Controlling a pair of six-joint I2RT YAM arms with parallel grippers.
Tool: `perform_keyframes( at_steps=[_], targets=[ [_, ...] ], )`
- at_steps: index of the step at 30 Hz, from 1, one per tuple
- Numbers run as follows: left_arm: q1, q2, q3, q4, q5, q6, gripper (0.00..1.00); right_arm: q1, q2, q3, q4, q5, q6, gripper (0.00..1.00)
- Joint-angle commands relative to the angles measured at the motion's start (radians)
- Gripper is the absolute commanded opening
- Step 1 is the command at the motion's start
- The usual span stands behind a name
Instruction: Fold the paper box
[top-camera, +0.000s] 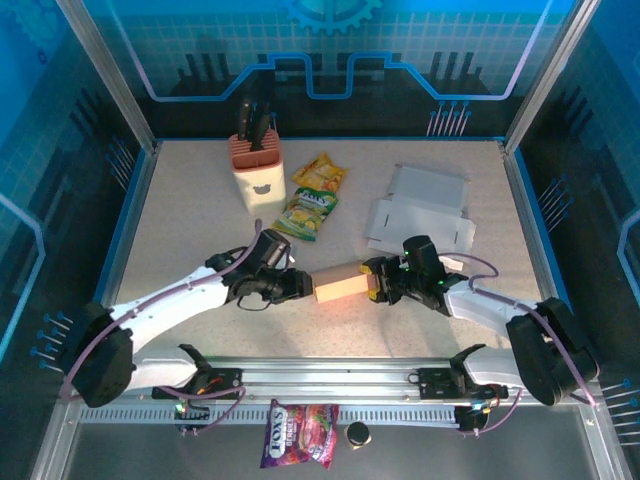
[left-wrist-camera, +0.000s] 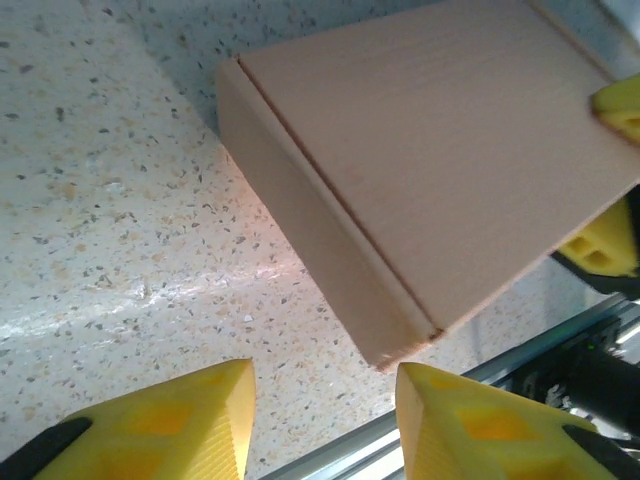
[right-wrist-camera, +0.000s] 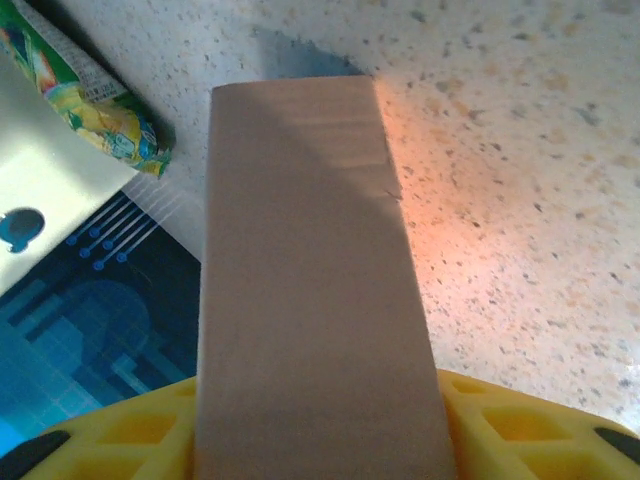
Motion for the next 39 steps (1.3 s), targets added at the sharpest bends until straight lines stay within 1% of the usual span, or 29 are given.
perform_keyframes(
  at_steps=[1, 3, 5, 7, 10, 11, 12, 14, 16, 18, 20, 22, 25, 29, 32, 36, 39],
  targets=[
    [0.032, -0.084, -0.011, 0.013, 0.011, -0.058, 0.43, 0.03, 0.03, 0.008, 0.007, 0.011, -0.085, 0.52],
    [0.051, -0.108, -0.012, 0.006, 0.023, -0.071, 0.43, 0.046, 0.021, 0.016, -0.069, 0.008, -0.104, 0.59],
    [0.068, -0.127, -0.008, 0.0, 0.029, -0.076, 0.43, 0.057, -0.024, 0.041, -0.256, 0.021, -0.147, 0.7],
    [0.079, -0.133, 0.004, 0.003, 0.036, -0.081, 0.43, 0.054, -0.066, 0.067, -0.42, 0.026, -0.203, 0.78],
    [0.084, -0.132, 0.033, 0.016, 0.05, -0.074, 0.43, 0.029, -0.143, 0.107, -0.604, 0.046, -0.34, 0.83],
    [0.084, -0.131, 0.045, 0.022, 0.054, -0.061, 0.43, 0.013, -0.163, 0.118, -0.639, 0.045, -0.396, 0.82],
    [0.084, -0.132, 0.056, 0.038, 0.062, -0.036, 0.43, -0.012, -0.178, 0.135, -0.673, 0.046, -0.476, 0.79],
    [0.083, -0.145, 0.065, 0.075, 0.084, 0.019, 0.43, -0.059, -0.171, 0.187, -0.724, 0.046, -0.675, 0.76],
    [0.083, -0.177, 0.061, 0.108, 0.084, 0.08, 0.43, -0.089, -0.106, 0.256, -0.774, 0.032, -0.899, 0.74],
    [0.084, -0.212, 0.055, 0.122, 0.078, 0.125, 0.43, -0.091, -0.023, 0.34, -0.846, 0.041, -1.088, 0.68],
    [0.09, -0.231, 0.061, 0.108, 0.077, 0.145, 0.43, -0.09, 0.051, 0.406, -0.885, 0.042, -1.21, 0.65],
    [0.098, -0.241, 0.07, 0.096, 0.093, 0.151, 0.42, -0.09, 0.111, 0.448, -0.894, 0.022, -1.296, 0.64],
    [0.099, -0.28, 0.078, 0.089, 0.077, 0.157, 0.41, -0.086, 0.189, 0.491, -0.885, -0.031, -1.359, 0.64],
    [0.101, -0.371, 0.062, 0.086, -0.001, 0.157, 0.44, -0.06, 0.268, 0.503, -0.893, -0.002, -1.388, 0.65],
    [0.101, -0.406, 0.069, 0.048, -0.026, 0.159, 0.44, -0.041, 0.3, 0.493, -0.846, -0.037, -1.37, 0.64],
    [0.101, -0.42, 0.082, -0.023, -0.046, 0.162, 0.44, 0.015, 0.336, 0.493, -0.789, -0.047, -1.321, 0.61],
    [0.1, -0.434, 0.07, -0.035, -0.041, 0.148, 0.43, 0.045, 0.357, 0.48, -0.735, -0.057, -1.257, 0.54]
  ],
)
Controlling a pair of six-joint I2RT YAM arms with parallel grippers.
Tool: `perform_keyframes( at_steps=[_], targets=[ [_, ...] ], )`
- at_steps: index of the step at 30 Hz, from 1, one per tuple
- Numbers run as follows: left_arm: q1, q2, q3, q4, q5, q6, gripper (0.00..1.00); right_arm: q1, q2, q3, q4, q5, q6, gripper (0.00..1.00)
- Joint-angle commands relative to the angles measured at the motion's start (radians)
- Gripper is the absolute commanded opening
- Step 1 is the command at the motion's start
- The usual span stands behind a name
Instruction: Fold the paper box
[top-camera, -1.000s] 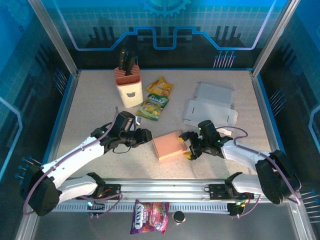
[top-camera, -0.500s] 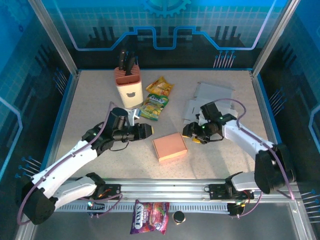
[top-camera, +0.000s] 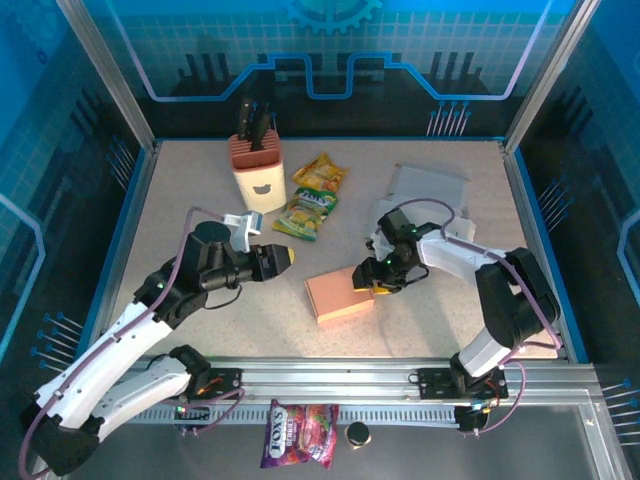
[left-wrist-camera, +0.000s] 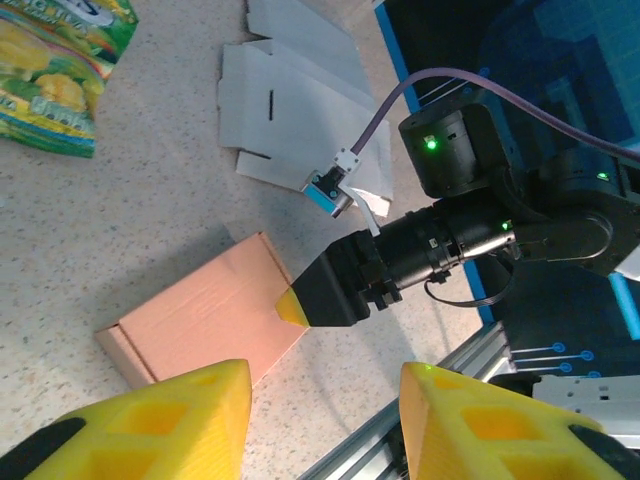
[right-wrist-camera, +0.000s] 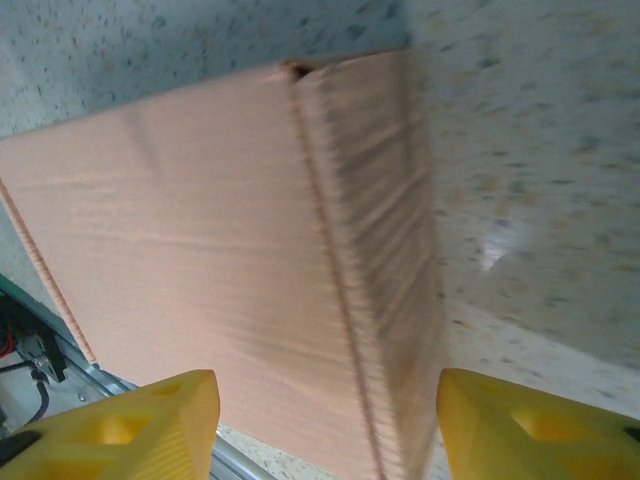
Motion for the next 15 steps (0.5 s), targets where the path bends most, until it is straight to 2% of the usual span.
perform_keyframes(
  at_steps=[1, 7, 15],
  targets=[
    [0.008, -0.023, 0.007, -0.055, -0.018, 0.003, 0.42, 0.037, 0.026, -0.009, 0.075, -0.03, 0.071, 0.52],
    [0.009, -0.059, 0.02, -0.1, -0.023, -0.004, 0.41, 0.152, 0.047, -0.019, 0.242, 0.003, 0.278, 0.41],
    [0.008, -0.126, 0.065, -0.208, -0.039, 0.002, 0.4, 0.339, 0.198, 0.128, 0.365, 0.123, 0.488, 0.38]
  ],
)
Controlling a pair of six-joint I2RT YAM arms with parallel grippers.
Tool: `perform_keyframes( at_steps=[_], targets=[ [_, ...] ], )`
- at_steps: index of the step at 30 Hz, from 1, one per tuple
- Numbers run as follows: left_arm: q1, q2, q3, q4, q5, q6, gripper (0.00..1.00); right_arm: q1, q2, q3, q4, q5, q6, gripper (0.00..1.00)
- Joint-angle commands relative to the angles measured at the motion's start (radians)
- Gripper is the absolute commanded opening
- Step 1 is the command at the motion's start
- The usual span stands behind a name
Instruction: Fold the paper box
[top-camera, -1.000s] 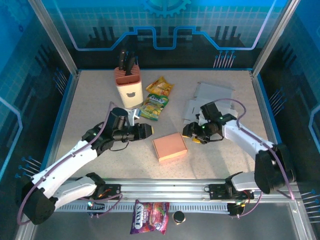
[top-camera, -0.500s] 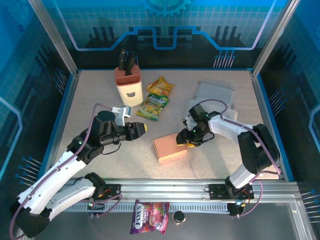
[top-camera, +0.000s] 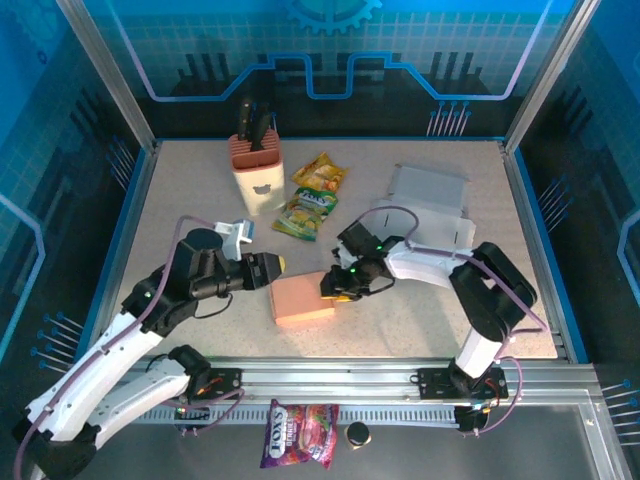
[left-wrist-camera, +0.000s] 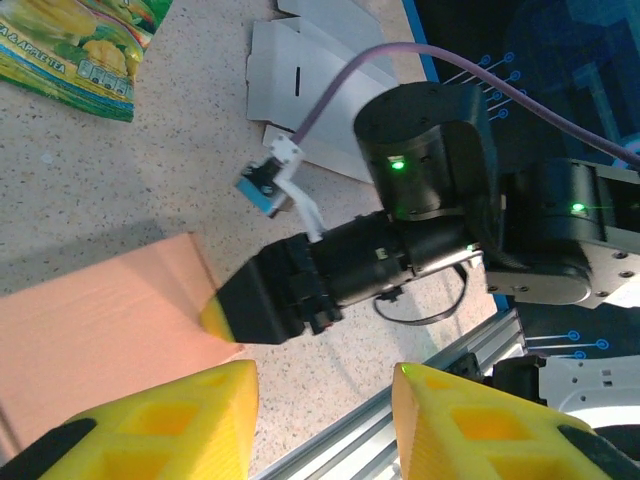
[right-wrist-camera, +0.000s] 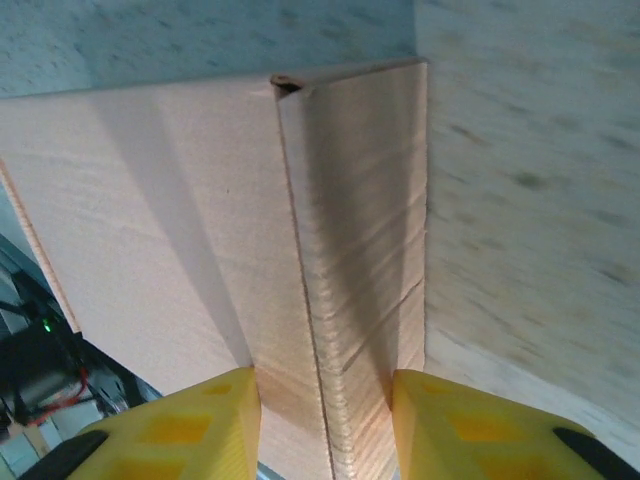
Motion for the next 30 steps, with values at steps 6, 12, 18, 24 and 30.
perform_keyframes(
  at_steps=[6, 12, 18, 24, 30],
  targets=[
    [0.009, -0.106, 0.056, -0.128, -0.029, -0.018, 0.38, 0.142, 0.217, 0.204, 0.179, 0.137, 0.281, 0.38],
    [0.009, -0.176, 0.076, -0.229, -0.069, -0.049, 0.36, 0.208, 0.394, 0.396, 0.212, 0.157, 0.368, 0.38],
    [0.008, -0.178, 0.089, -0.297, -0.082, -0.068, 0.34, 0.23, 0.429, 0.476, 0.218, 0.181, 0.372, 0.52],
    [0.008, -0.158, 0.047, -0.192, -0.075, -0.131, 0.36, 0.181, 0.202, 0.352, 0.116, 0.247, 0.313, 0.6],
    [0.005, 0.003, -0.027, 0.055, -0.016, -0.248, 0.36, -0.022, -0.171, 0.098, -0.027, 0.276, 0.252, 0.58]
  ],
)
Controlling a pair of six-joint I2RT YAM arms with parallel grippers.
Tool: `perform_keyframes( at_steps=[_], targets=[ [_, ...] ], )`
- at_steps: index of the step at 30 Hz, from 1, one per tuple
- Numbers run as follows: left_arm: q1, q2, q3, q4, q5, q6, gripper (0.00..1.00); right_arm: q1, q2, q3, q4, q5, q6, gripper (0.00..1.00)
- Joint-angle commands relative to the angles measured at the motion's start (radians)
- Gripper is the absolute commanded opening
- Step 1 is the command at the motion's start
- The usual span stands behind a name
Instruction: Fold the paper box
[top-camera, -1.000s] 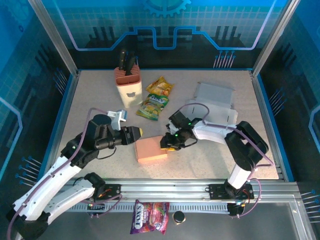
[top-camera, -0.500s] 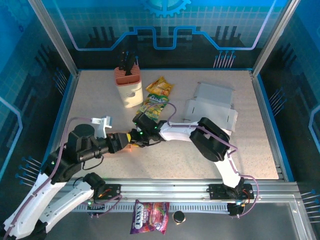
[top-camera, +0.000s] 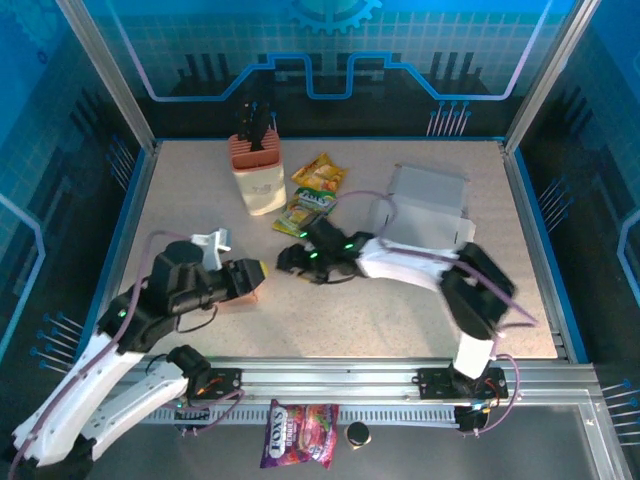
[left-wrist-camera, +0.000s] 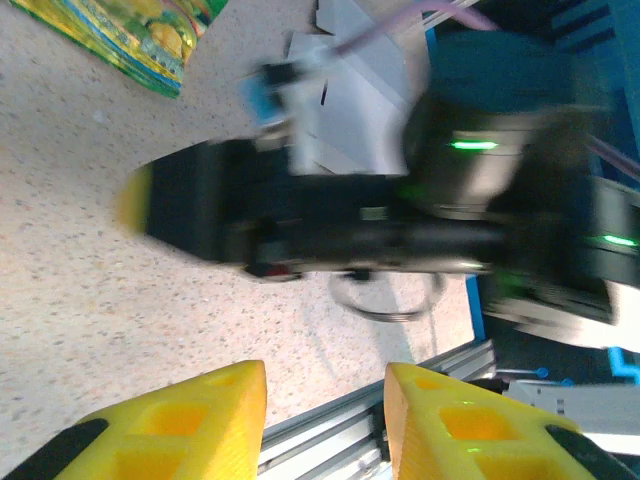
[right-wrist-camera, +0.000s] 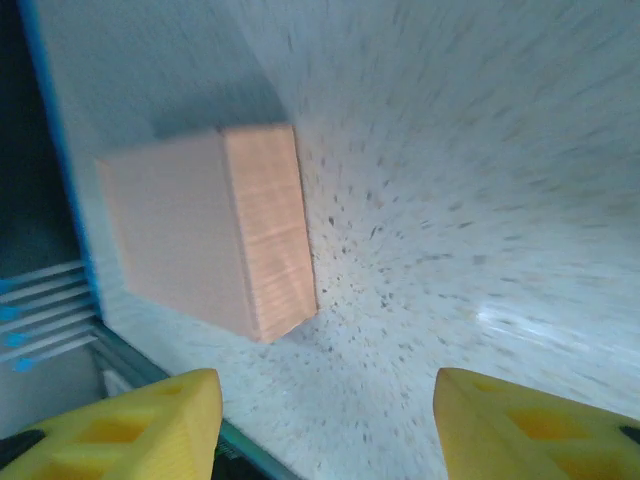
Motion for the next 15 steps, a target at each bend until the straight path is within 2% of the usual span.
perform_keyframes(
  at_steps=[1, 5, 7, 9, 12, 15],
  targets=[
    [0.002, 0.11, -0.051, 0.209, 0.047, -0.09, 0.36, -0.163, -0.188, -0.106, -0.146, 0.038, -0.059, 0.58],
    [-0.037, 0.279, -0.071, 0.391, 0.037, -0.138, 0.35, -0.466, -0.31, -0.207, -0.235, -0.014, -0.092, 0.58],
    [-0.071, 0.373, -0.06, 0.483, 0.022, -0.15, 0.35, -0.632, -0.296, -0.222, -0.245, -0.069, -0.094, 0.58],
    [-0.096, 0.457, -0.033, 0.533, 0.012, -0.159, 0.35, -0.74, -0.234, -0.194, -0.247, -0.104, -0.113, 0.58],
    [-0.117, 0.561, 0.014, 0.571, 0.017, -0.174, 0.35, -0.821, -0.085, -0.092, -0.284, -0.122, -0.16, 0.58],
    [-0.129, 0.623, 0.047, 0.58, 0.013, -0.176, 0.35, -0.836, 0.072, 0.032, -0.348, -0.116, -0.22, 0.58]
  ],
)
